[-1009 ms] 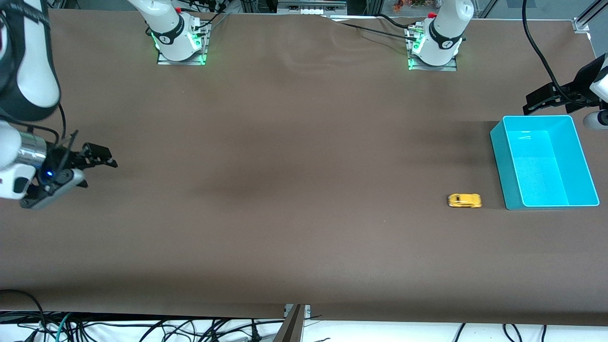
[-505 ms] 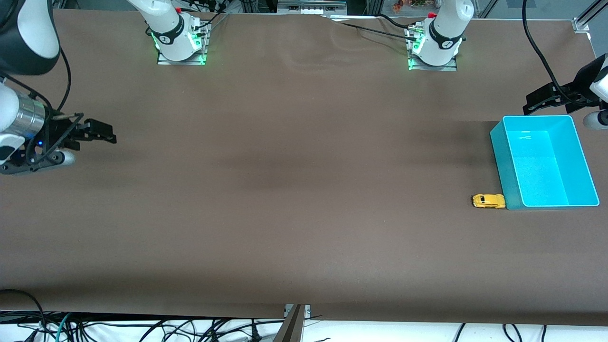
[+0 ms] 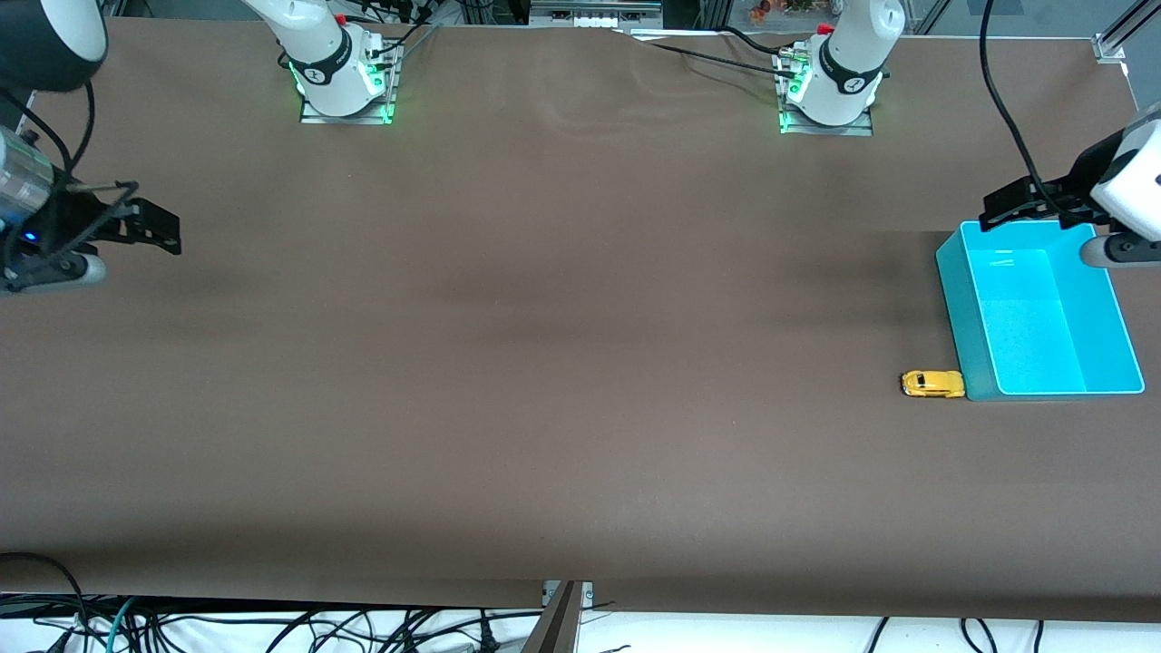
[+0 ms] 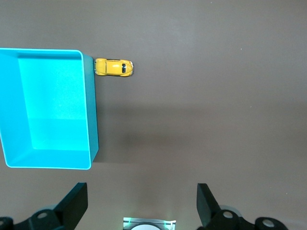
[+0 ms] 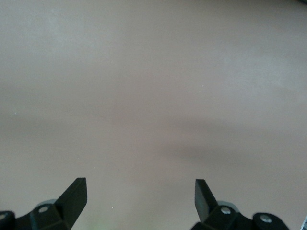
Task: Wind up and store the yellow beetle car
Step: 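Move the left gripper down to the car beside the bin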
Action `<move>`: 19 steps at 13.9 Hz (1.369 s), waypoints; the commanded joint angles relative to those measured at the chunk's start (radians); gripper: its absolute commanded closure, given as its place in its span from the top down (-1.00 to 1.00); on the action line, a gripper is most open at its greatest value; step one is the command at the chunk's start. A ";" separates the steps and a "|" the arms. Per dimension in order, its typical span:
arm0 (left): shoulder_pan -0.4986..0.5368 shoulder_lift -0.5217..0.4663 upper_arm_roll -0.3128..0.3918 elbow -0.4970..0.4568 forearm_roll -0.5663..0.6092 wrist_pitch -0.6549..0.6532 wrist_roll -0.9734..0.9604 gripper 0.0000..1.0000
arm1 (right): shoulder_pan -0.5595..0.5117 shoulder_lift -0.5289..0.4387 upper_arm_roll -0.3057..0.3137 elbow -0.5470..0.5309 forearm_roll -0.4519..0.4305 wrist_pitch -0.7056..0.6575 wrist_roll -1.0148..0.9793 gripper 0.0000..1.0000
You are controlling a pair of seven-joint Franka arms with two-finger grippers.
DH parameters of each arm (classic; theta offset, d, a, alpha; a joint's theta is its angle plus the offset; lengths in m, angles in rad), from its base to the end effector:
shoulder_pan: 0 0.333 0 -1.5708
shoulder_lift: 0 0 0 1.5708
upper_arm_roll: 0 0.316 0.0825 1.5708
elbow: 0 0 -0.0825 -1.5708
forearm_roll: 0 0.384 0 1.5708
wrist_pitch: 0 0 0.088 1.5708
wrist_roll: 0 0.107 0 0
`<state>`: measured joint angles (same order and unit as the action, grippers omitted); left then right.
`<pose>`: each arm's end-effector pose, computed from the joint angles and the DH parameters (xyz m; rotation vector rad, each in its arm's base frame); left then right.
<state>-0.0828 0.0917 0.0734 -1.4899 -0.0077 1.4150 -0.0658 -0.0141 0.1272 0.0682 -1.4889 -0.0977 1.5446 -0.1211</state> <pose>0.5649 -0.0082 0.5985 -3.1242 -0.0876 0.2604 0.5892 0.0187 0.5886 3.0411 0.2681 -0.1132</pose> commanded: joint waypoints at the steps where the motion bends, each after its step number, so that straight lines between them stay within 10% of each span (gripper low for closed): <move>1: -0.009 0.019 0.005 0.037 -0.046 -0.005 0.009 1.00 | -0.009 -0.026 0.010 -0.013 -0.033 0.008 0.009 0.99; 9: 0.009 0.115 0.011 0.037 -0.025 0.074 0.021 1.00 | -0.014 -0.032 0.004 -0.022 0.019 -0.027 0.080 0.99; 19: 0.081 0.062 0.014 -0.525 0.018 0.683 0.265 1.00 | -0.015 -0.014 0.001 -0.010 0.026 -0.026 0.080 0.99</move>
<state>-0.0068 0.2062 0.0924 -1.8987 -0.0077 2.0246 0.1530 -0.0207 0.1209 0.0678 -1.4951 -0.0911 1.5245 -0.0508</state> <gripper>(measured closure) 0.000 0.004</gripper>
